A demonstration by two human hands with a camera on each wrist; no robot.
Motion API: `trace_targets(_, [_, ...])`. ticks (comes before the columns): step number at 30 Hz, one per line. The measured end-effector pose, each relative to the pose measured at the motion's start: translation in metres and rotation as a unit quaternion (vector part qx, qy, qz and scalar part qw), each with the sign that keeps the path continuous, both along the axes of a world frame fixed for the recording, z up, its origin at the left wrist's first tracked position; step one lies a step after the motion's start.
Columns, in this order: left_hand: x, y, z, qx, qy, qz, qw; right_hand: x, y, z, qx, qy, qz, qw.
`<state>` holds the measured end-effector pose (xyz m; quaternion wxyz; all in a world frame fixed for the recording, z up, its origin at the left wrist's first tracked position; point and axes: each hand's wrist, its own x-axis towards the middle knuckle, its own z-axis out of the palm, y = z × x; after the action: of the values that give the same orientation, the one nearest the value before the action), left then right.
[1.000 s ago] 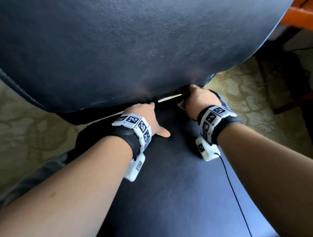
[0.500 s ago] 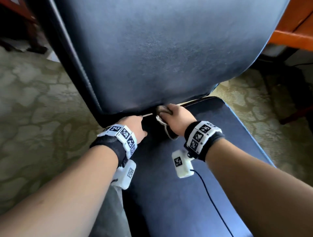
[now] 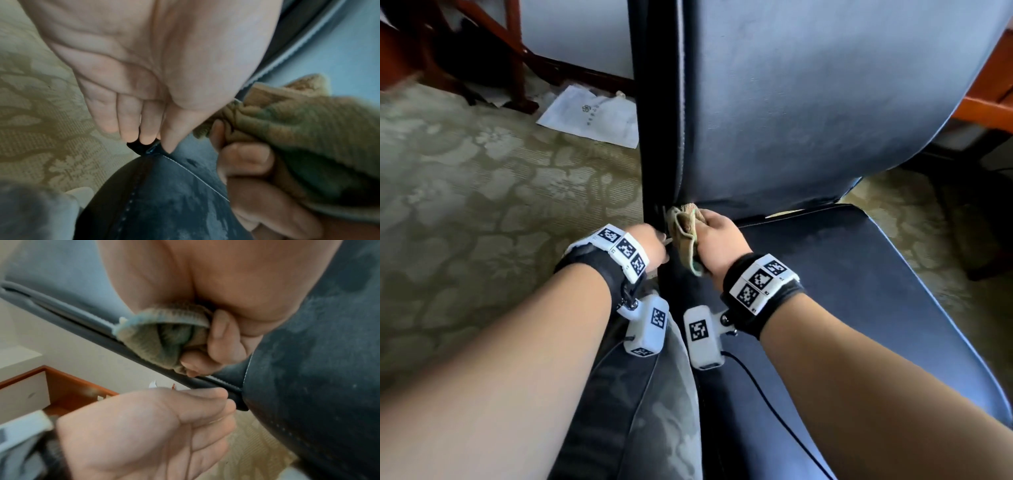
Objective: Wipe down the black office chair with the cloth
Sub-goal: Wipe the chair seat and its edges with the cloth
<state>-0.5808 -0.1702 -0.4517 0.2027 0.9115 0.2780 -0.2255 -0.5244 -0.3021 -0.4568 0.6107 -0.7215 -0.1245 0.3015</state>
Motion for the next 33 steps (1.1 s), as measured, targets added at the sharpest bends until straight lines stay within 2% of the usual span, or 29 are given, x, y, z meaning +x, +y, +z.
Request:
trace_targets(3, [-0.005, 0.008, 0.002, 0.003, 0.008, 0.001, 1.0, 0.008, 0.001, -0.003, -0.017, -0.018, -0.03, 0.999])
trace_targets(5, [-0.003, 0.011, 0.001, -0.008, 0.001, 0.009, 1.0, 0.013, 0.002, -0.001, -0.037, -0.065, -0.04, 0.996])
trace_targets(8, [0.002, 0.01, 0.003, -0.006, -0.003, 0.001, 1.0, 0.014, -0.003, -0.002, -0.05, -0.137, 0.016, 0.989])
trace_targets(9, [0.003, 0.009, 0.003, -0.006, -0.002, -0.005, 1.0, 0.019, -0.008, -0.004, -0.066, -0.137, -0.016, 0.988])
trace_targets(12, [0.01, 0.006, 0.005, -0.015, -0.002, -0.016, 1.0, 0.046, -0.032, -0.014, -0.098, -0.067, -0.197, 0.973])
trace_targets(13, [0.013, 0.004, 0.004, -0.018, -0.004, -0.018, 1.0, 0.052, -0.039, -0.015, -0.103, -0.06, -0.221, 0.968])
trace_targets(14, [0.016, 0.001, 0.005, -0.022, -0.006, -0.02, 1.0, 0.055, -0.045, -0.015, -0.12, -0.071, -0.213, 0.967])
trace_targets(16, [0.024, -0.009, 0.005, -0.032, -0.012, -0.025, 0.999, 0.056, -0.052, -0.012, -0.185, -0.159, -0.11, 0.963])
trace_targets(18, [0.035, -0.02, -0.002, -0.037, -0.022, -0.023, 0.999, 0.057, -0.051, -0.017, -0.27, -0.256, 0.008, 0.928])
trace_targets(19, [0.039, -0.028, -0.006, -0.04, -0.032, -0.018, 0.999, 0.055, -0.048, -0.022, -0.3, -0.278, 0.067, 0.91])
trace_targets(22, [0.05, -0.054, -0.027, -0.001, -0.021, -0.04, 0.999, 0.055, -0.039, -0.042, -0.409, -0.339, 0.198, 0.824])
trace_targets(23, [0.053, -0.062, -0.034, 0.015, -0.004, -0.059, 0.998, 0.062, -0.041, -0.044, -0.44, -0.34, 0.21, 0.804])
trace_targets(25, [0.063, -0.073, -0.039, 0.051, 0.02, -0.077, 0.996, 0.094, -0.053, -0.045, -0.473, -0.334, 0.187, 0.793])
trace_targets(27, [0.07, -0.072, -0.035, 0.067, 0.049, -0.078, 0.994, 0.128, -0.075, -0.04, -0.506, -0.35, 0.183, 0.767])
trace_targets(29, [0.075, -0.068, -0.034, 0.076, 0.052, -0.08, 0.993, 0.159, -0.1, -0.039, -0.553, -0.347, 0.144, 0.743])
trace_targets(32, [0.075, -0.07, -0.039, 0.054, 0.037, -0.084, 0.994, 0.175, -0.114, -0.034, -0.551, -0.316, 0.081, 0.768])
trace_targets(33, [0.077, -0.072, -0.048, 0.071, 0.039, -0.082, 0.993, 0.174, -0.107, -0.036, -0.548, -0.334, 0.083, 0.762])
